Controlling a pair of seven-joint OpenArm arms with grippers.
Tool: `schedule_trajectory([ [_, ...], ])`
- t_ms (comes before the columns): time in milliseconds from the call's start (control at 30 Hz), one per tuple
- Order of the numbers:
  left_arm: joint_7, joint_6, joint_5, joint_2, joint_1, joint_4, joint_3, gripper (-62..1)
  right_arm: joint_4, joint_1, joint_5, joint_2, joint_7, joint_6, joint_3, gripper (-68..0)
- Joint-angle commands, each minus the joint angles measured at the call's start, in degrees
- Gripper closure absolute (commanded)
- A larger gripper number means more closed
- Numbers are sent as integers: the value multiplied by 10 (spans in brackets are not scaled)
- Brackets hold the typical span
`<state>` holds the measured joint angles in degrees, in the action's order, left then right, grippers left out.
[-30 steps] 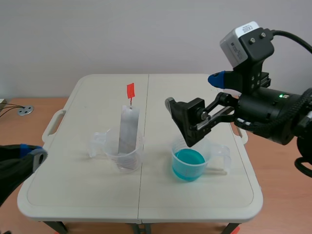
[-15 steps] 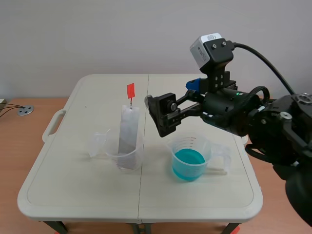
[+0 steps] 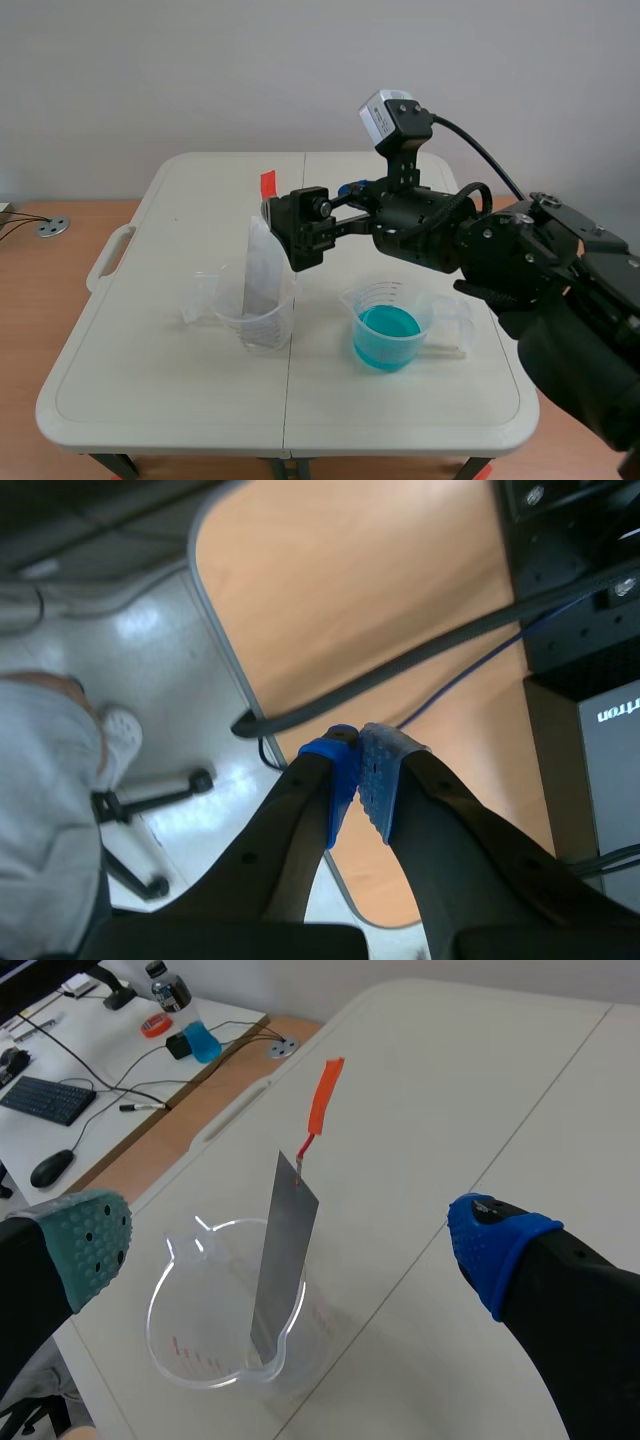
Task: Hold the metal plate by the orange handle, dip it into the blue solution, take it out and point at it, then put the plate back in the beaker on the left.
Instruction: 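Lift the metal plate out of the left beaker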
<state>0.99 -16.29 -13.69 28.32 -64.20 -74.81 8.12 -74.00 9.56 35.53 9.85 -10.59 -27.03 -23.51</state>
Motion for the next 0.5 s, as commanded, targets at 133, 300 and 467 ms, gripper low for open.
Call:
schedule_trajectory([
  [133,-5,-1,-2,-31,24,36,1,-30,17,46,12,-23,8,0,-2,-663],
  [300,-5,-1,-2,-32,27,44,2,-30,54,67,12,-44,9,0,-2,-663],
  [467,-5,-1,-2,-32,34,44,2,-30,96,88,12,-61,9,-1,-3,-663],
])
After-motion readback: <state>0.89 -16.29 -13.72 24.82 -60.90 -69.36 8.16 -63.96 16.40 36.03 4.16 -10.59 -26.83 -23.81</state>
